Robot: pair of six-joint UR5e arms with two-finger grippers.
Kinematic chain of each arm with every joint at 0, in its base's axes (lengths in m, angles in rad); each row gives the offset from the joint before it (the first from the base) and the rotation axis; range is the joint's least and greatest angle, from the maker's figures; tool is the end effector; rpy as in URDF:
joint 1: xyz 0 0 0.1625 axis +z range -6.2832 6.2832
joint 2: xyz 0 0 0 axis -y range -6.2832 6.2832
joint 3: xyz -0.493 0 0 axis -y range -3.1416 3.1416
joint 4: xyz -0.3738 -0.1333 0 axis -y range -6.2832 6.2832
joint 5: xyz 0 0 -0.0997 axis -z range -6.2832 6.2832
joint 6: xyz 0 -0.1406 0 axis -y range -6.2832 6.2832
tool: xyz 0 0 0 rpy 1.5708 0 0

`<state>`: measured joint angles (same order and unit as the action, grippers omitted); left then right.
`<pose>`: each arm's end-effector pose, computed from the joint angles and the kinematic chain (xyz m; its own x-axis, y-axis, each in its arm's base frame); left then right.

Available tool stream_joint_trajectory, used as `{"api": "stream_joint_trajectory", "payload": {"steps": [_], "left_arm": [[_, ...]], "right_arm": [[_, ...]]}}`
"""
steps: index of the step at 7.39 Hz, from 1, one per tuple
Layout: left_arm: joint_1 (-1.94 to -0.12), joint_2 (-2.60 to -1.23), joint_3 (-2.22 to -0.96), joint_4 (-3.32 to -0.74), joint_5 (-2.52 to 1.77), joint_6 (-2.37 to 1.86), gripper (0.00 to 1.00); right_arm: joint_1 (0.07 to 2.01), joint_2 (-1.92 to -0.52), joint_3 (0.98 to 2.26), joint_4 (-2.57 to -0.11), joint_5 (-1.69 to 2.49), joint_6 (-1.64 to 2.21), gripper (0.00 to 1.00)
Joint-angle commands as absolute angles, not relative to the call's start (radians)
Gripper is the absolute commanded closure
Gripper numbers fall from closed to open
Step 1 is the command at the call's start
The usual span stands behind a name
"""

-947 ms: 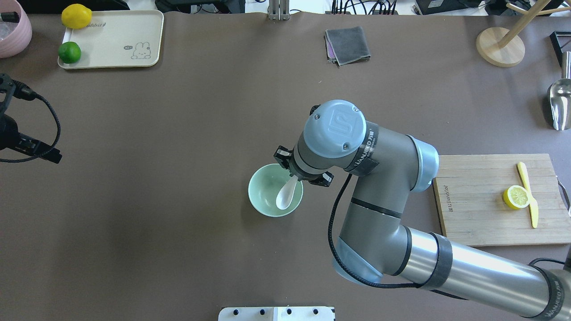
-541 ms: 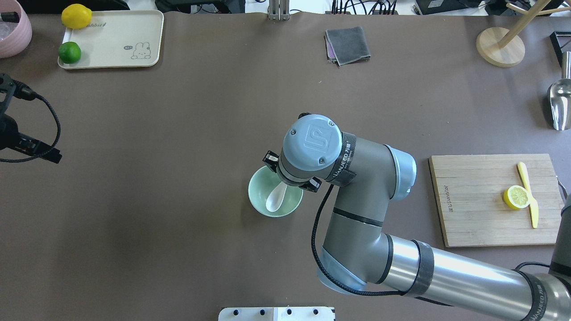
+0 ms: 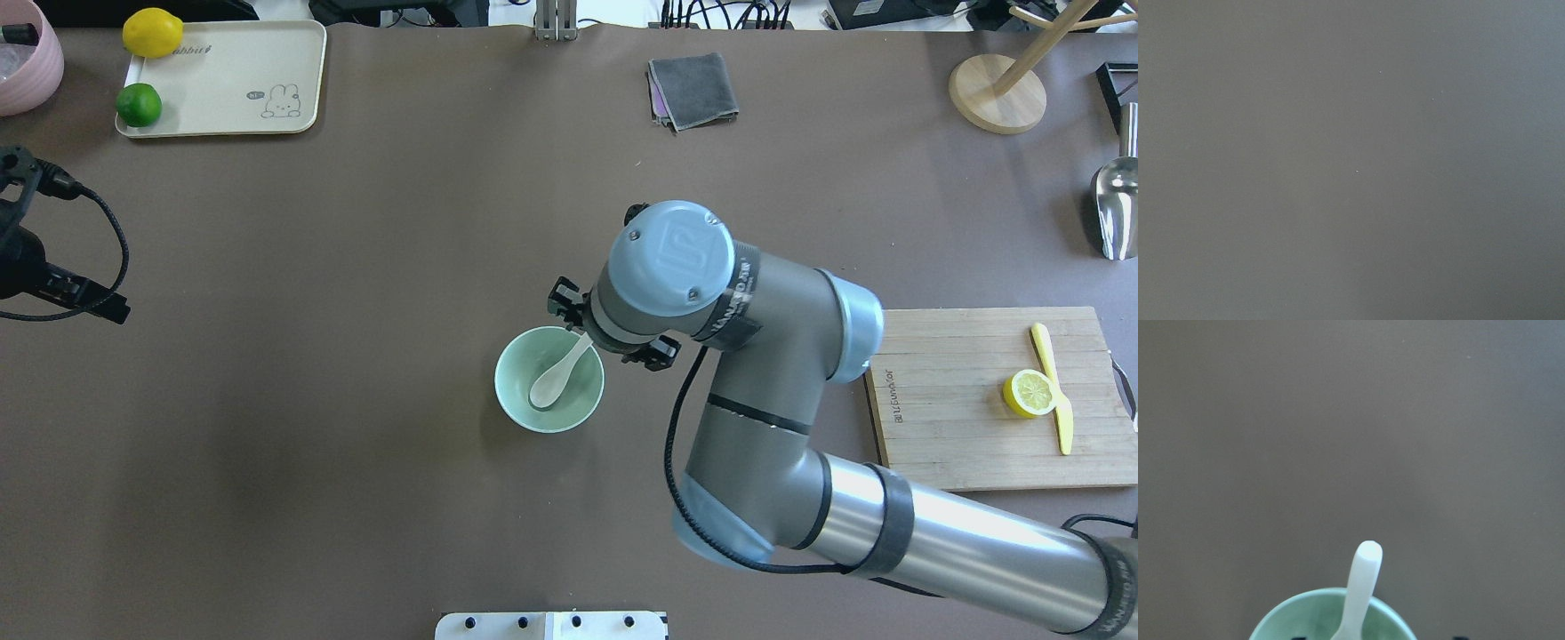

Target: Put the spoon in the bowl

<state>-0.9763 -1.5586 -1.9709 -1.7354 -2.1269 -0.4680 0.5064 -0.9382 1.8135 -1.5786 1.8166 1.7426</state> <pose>0.2241 -0.4370 0.5634 0.7045 0.3113 -0.6378 -0.1781 0.9475 0.2657 -0.5636 -0.4259 0.2853 0.5046 0.4695 0.7246 -0.4003 0.8708 -0.2854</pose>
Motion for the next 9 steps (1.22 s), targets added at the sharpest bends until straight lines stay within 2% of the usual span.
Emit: {"api": "stream_joint_trajectory", "payload": {"steps": [1,2,3,5,7,9], "left_arm": [[-1.009,-1.545,-1.973,-1.732,-2.248,-0.463,0.02],[-1.064,-1.539,-1.976,-1.732,-2.346,-0.46,0.02],[-1.154,-1.461,-2.0,-1.735,-2.367,-0.374,0.02],[-1.245,-1.394,-1.952,-1.727,-2.367,-0.11,0.02],[-1.33,-1.385,-1.898,-1.703,-2.368,-0.04,0.02],[-1.42,-1.402,-1.81,-1.666,-2.394,-0.016,0.02]], "right_arm": [[0.692,-1.16,1.993,-1.604,1.99,1.48,0.0],[0.818,-1.254,2.006,-1.605,2.105,1.271,0.0],[0.941,-1.34,2.006,-1.605,2.187,1.061,0.0],[1.16,-1.475,1.98,-1.649,2.236,0.639,0.0],[1.322,-1.5,1.912,-1.779,2.269,0.272,0.0],[1.415,-1.512,1.765,-1.766,2.264,0.035,0.0]]}}
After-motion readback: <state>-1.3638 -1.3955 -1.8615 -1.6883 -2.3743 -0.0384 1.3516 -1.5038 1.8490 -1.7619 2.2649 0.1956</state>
